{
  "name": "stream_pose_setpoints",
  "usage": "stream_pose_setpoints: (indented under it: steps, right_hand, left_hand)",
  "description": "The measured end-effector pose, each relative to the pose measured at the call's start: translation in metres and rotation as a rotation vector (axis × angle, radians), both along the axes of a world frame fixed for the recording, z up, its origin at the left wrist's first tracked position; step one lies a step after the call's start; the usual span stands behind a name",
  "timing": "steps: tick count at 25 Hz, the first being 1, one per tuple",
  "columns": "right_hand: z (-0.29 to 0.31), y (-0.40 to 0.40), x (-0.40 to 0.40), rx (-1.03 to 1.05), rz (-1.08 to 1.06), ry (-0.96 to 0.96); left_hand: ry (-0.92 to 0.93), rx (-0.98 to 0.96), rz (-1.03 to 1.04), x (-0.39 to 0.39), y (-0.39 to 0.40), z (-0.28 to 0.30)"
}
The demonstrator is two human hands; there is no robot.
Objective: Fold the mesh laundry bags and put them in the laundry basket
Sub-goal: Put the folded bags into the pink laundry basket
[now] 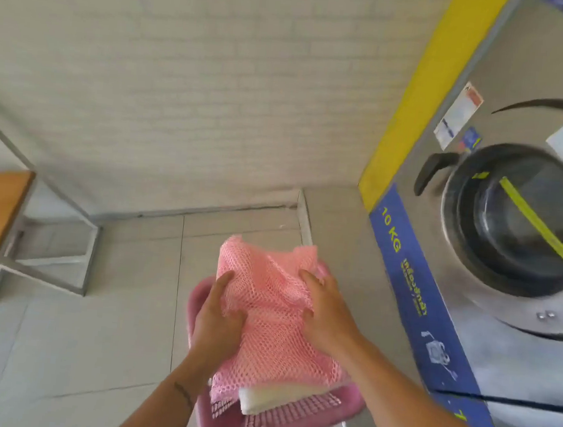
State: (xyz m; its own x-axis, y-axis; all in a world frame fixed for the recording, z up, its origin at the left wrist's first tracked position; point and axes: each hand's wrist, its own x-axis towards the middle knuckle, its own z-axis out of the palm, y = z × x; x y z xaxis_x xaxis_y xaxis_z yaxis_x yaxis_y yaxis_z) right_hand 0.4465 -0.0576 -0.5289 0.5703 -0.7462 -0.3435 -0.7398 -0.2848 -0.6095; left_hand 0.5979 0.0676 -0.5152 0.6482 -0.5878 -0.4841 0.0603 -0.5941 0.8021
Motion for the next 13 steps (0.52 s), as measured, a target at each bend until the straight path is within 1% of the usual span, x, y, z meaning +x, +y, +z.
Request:
stream_pose_setpoints:
  steps: [2, 4, 7, 9, 11, 13]
  right_hand:
    - [-0.056, 0.009, 0.010, 0.090, 0.014, 0.097]
    - [-0.106, 0.015, 0.011, 0.165, 0.006, 0.154]
    - [-0.172, 0.020, 0.011, 0.200, 0.032, 0.220]
    - [-0.201, 0.021, 0.012, 0.188, 0.050, 0.253]
    - [-0.221, 0.018, 0.012, 0.186, 0.055, 0.266]
    - [-0.235, 0.012, 0.009, 0.196, 0.077, 0.338]
  left_hand:
    - [0.020, 0.072, 0.005, 0.002, 0.009, -0.058]
    - [0.118, 0.145, 0.032, 0.001, 0.016, -0.116]
    - [0.204, 0.212, -0.020, -0.003, 0.025, -0.189]
    - [0.218, 0.205, -0.049, -0.003, 0.024, -0.219]
    - [0.172, 0.202, -0.137, -0.002, 0.023, -0.246]
    - [0.116, 0.296, -0.331, 0.002, 0.023, -0.265]
